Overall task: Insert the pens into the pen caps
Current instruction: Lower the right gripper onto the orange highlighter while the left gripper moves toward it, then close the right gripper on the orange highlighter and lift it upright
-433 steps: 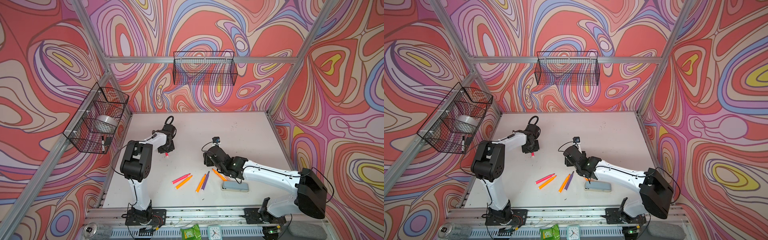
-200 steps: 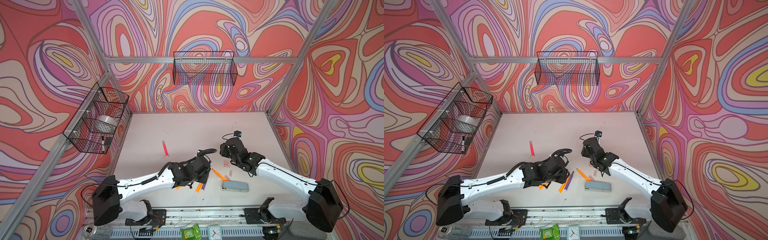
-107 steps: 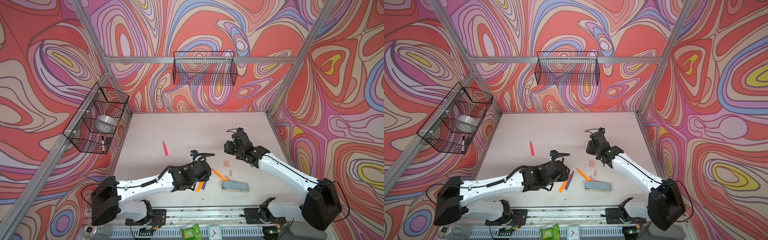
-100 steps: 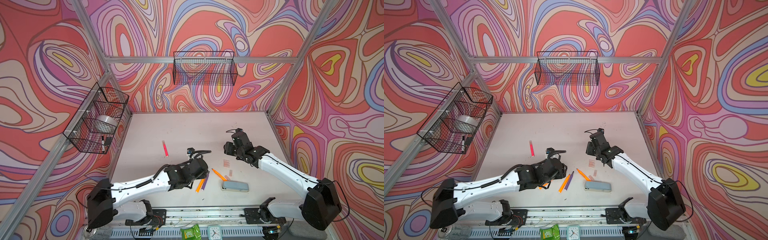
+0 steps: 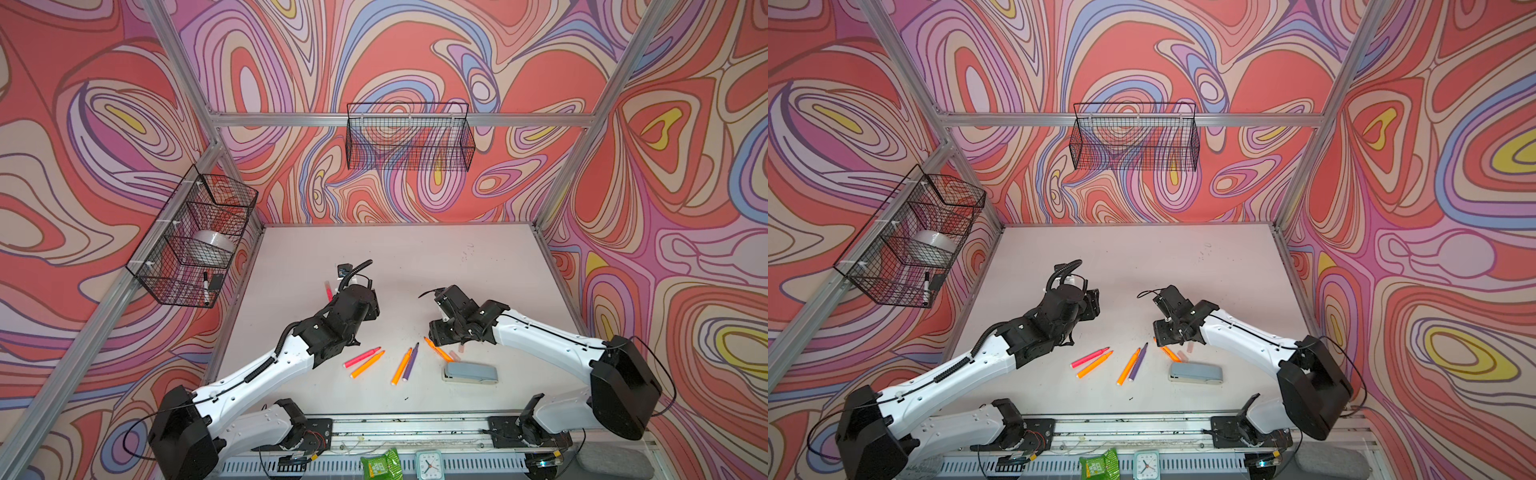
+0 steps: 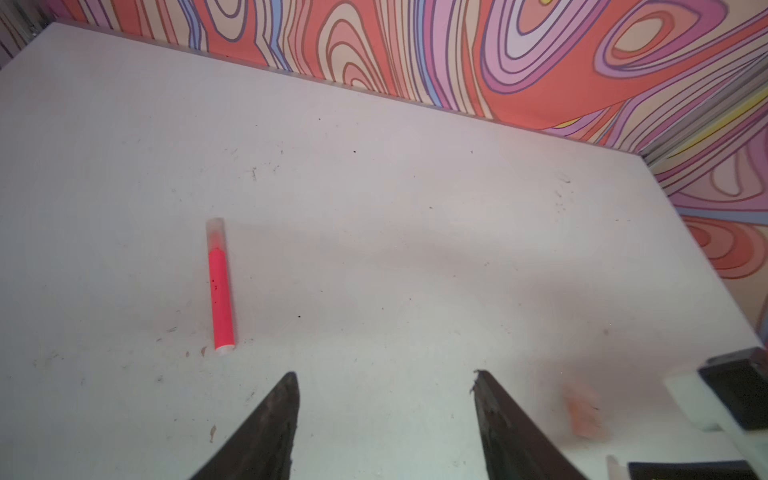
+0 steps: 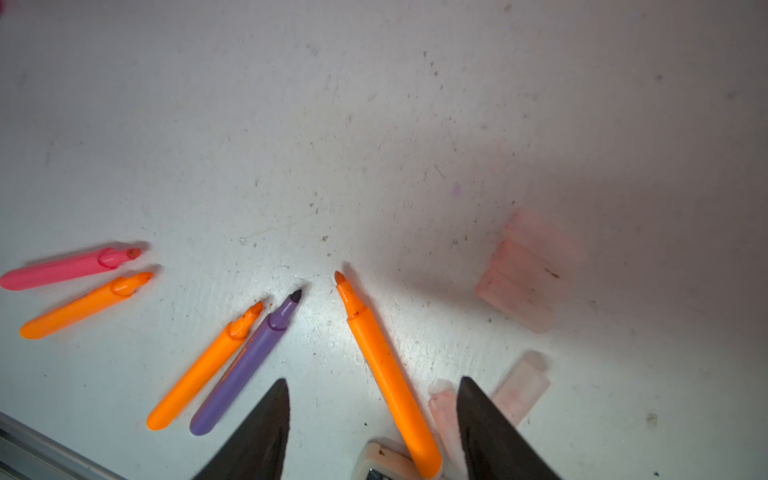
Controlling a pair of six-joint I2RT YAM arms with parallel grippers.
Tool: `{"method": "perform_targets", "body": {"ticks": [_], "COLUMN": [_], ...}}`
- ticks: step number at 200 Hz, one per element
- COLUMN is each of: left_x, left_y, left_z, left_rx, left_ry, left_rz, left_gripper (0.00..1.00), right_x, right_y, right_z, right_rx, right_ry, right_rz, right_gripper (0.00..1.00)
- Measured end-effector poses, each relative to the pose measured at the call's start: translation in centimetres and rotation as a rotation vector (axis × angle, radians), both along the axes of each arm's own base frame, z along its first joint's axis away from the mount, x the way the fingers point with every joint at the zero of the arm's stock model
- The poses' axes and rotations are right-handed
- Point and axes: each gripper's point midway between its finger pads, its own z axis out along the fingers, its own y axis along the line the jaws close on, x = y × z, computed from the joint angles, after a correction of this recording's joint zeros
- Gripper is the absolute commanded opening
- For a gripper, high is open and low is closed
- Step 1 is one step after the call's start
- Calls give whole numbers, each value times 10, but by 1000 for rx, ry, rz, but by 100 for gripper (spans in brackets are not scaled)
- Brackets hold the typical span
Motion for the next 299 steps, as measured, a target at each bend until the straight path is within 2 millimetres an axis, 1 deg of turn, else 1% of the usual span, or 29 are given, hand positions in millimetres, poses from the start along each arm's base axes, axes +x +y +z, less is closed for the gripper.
{"method": "perform_targets", "body": {"ticks": [12,21,36,63,86,116,140,178,190,228,262,299], "left_x": [1,2,7,9,9,9,8,8,8,7,7,6], "left_y": [7,11,13,13,13,13,14,14,15,15,13,9], "left_z": [-15,-18,-10,4,5,6,8,10,11,13,12,11], "left_rx": [49,70,76,74,85,89,89,85,82,79,76,66], "left_ry": [23,22,-13,-62,-68,-72,-75,-81,-84,-86,-83,-76], "left_rz": [-1,-3,-6,-15,-18,-21,-22,-22,-21,-22,-31,-52], "left_gripper": [66,67,68,67,67,67,67,68,67,67,67,67], "right_x": [-4,-8,-14,-18,-21,-25,-19,-16,-14,-13,-10,2], "right_y": [1,2,3,5,5,4,8,11,11,11,12,15], "right_z": [-13,-22,-33,-37,-42,-56,-57,-57,-57,-57,-58,-56], "right_rx": [-22,-41,-62,-73,-97,-173,-204,-218,-221,-229,-230,-239], "right_ry": [40,65,94,107,114,134,119,109,106,96,82,46], "right_rz": [11,18,32,46,54,66,72,70,67,60,49,23], "right_gripper": [61,61,61,60,56,51,47,33,30,28,20,13]}}
